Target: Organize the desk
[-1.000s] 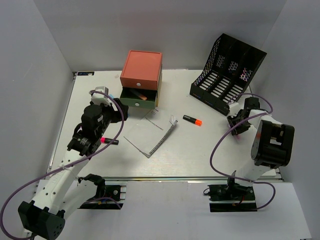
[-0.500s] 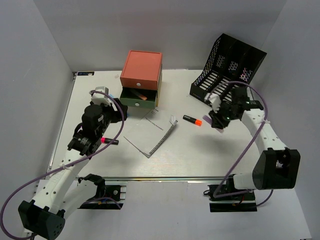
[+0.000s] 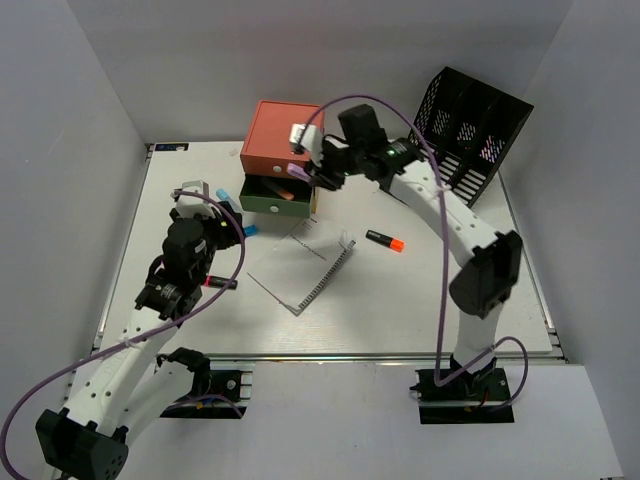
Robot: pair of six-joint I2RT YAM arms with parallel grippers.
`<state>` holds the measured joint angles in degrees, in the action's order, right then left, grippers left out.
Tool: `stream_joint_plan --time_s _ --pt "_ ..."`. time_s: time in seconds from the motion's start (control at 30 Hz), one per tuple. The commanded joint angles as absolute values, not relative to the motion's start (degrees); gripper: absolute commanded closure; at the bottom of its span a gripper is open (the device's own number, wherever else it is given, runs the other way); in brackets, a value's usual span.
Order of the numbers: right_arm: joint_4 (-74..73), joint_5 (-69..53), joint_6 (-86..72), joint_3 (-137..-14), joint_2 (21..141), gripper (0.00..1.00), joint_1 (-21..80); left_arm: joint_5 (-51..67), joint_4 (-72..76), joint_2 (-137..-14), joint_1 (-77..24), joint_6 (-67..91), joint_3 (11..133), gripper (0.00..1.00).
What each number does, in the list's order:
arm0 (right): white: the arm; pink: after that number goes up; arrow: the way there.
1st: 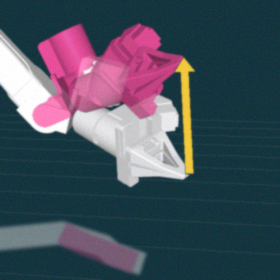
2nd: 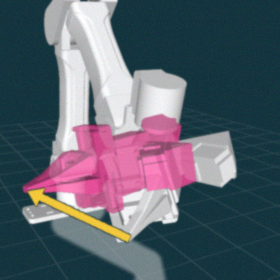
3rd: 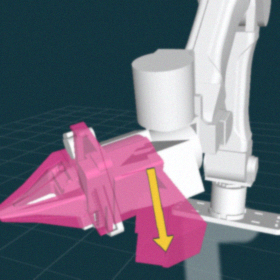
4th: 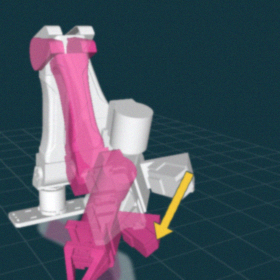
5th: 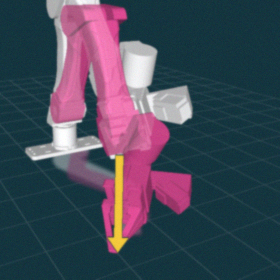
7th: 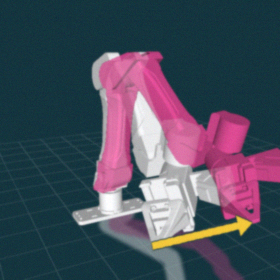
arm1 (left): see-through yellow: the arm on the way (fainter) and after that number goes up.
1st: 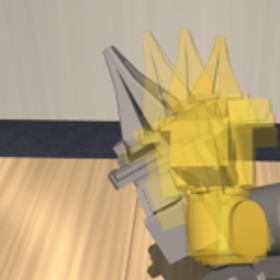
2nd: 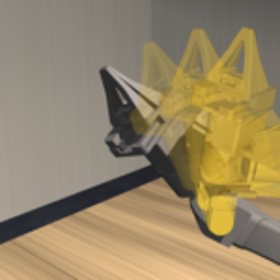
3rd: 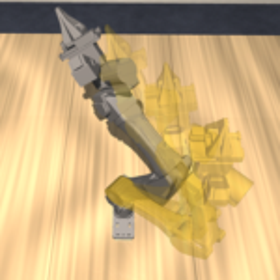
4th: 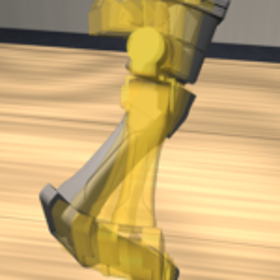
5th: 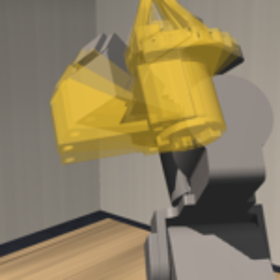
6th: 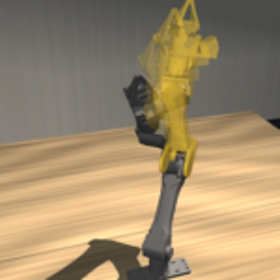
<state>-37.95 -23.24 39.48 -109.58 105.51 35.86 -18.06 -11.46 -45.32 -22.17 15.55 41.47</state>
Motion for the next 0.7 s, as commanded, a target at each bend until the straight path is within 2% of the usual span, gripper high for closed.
stream_joint_plan --time_s 0.0,0.17,0.4,0.47,0.53,0.6,0.67 --pt "-34.9 -19.7 38.8 -119.6 111.5 1.00 39.5 -21.1 -10.2 -45.4 -22.5 14.1 41.0 0.19" --pt "-26.8 -15.9 39.1 -123.1 118.6 1.00 42.3 -21.8 -10.3 -45.6 -22.5 13.8 41.0 0.19" --pt "-21.4 -10.9 39.3 -123.1 122.7 0.98 43.1 -21.3 -10.2 -45.4 -22.5 13.6 41.0 0.19" --pt "-21.2 -10.1 40.0 -123.1 123.5 0.92 43.1 -20.8 -10.0 -45.4 -22.5 13.7 41.0 0.19" --pt "-21.4 -9.1 40.6 -123.3 123.9 0.72 43.0 -20.2 -9.8 -45.4 -22.5 13.8 40.8 0.19" --pt "-22.5 -8.8 41.0 -123.5 124.7 0.62 43.2 -19.9 -9.8 -45.6 -22.5 14.0 40.9 0.19" --pt "-23.7 -8.8 40.9 -124.3 125.2 0.56 43.3 -19.6 -10.0 -46.0 -22.5 14.1 41.0 0.19"
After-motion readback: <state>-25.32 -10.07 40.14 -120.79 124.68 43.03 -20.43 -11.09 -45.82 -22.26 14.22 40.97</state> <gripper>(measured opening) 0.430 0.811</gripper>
